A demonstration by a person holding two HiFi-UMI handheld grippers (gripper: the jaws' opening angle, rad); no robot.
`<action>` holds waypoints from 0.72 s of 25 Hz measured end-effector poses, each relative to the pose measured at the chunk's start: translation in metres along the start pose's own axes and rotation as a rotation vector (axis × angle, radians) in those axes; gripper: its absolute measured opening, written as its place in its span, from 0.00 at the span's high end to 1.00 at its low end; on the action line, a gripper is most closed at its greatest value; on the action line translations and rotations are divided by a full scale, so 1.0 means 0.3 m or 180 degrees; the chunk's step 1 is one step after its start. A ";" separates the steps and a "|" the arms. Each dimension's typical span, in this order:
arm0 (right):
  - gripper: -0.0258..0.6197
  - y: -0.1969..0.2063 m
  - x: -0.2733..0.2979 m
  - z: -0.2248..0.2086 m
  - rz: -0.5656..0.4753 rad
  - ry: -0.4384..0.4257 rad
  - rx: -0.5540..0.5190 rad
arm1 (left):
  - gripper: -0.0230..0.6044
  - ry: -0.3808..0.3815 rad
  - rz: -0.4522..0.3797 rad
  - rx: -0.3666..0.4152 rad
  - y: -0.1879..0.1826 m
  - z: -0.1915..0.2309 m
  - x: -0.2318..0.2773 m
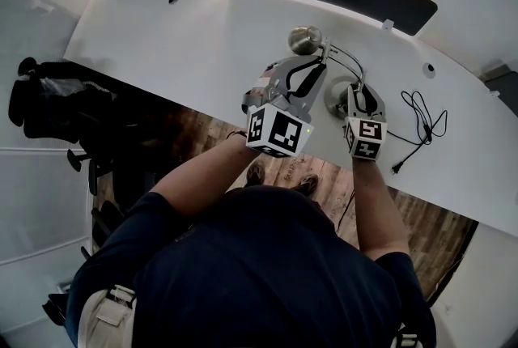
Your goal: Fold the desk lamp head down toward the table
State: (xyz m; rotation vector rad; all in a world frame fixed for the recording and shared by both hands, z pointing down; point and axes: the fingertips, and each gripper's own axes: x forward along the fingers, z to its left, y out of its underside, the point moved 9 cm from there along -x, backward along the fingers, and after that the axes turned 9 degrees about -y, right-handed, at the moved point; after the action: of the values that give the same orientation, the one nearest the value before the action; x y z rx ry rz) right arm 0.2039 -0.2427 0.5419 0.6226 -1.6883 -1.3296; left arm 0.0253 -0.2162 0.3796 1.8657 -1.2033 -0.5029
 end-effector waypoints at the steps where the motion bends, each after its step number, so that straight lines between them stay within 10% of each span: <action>1: 0.77 0.000 0.000 0.000 -0.0004 0.0003 0.0003 | 0.87 0.0002 -0.0002 0.0004 0.000 0.000 0.000; 18: 0.77 -0.003 -0.003 0.000 0.0036 0.0007 0.0002 | 0.88 -0.0045 0.0185 -0.0444 0.144 0.007 -0.013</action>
State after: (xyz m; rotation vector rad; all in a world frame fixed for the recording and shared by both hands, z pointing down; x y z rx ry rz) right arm 0.2041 -0.2422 0.5409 0.6138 -1.6883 -1.3202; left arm -0.0015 -0.2219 0.4134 1.7071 -1.1973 -0.5545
